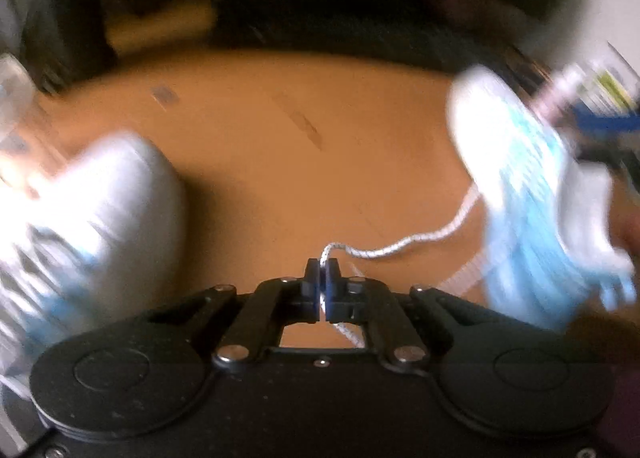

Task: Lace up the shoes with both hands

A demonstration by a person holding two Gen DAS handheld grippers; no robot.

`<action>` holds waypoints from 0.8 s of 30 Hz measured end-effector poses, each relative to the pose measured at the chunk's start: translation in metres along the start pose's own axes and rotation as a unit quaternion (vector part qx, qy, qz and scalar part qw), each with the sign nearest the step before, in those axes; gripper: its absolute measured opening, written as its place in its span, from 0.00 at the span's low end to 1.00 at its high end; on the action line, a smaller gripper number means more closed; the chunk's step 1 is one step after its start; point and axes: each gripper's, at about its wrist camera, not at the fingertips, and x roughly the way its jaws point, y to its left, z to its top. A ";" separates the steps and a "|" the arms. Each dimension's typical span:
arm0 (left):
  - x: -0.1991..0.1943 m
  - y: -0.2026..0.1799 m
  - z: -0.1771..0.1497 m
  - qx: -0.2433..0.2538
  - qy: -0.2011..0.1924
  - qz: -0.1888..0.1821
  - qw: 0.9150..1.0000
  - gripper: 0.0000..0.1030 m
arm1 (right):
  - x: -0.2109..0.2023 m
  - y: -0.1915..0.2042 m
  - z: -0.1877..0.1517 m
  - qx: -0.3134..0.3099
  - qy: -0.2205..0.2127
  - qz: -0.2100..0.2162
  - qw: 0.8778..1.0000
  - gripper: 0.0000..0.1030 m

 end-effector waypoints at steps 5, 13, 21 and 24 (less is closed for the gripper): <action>-0.021 0.006 0.044 -0.038 -0.063 -0.054 0.996 0.00 | -0.008 0.001 -0.002 0.001 -0.010 -0.010 1.000 0.28; -0.040 -0.039 0.084 -0.133 -0.066 -0.297 0.943 0.00 | -0.035 -0.006 0.000 0.040 -0.052 0.000 0.998 0.28; 0.019 -0.022 0.042 0.056 0.006 -0.017 0.998 0.20 | -0.046 -0.004 -0.012 0.058 -0.043 -0.007 0.997 0.35; 0.035 -0.011 0.017 0.064 0.036 0.003 0.997 0.20 | -0.044 0.002 -0.017 0.060 -0.031 -0.008 0.998 0.35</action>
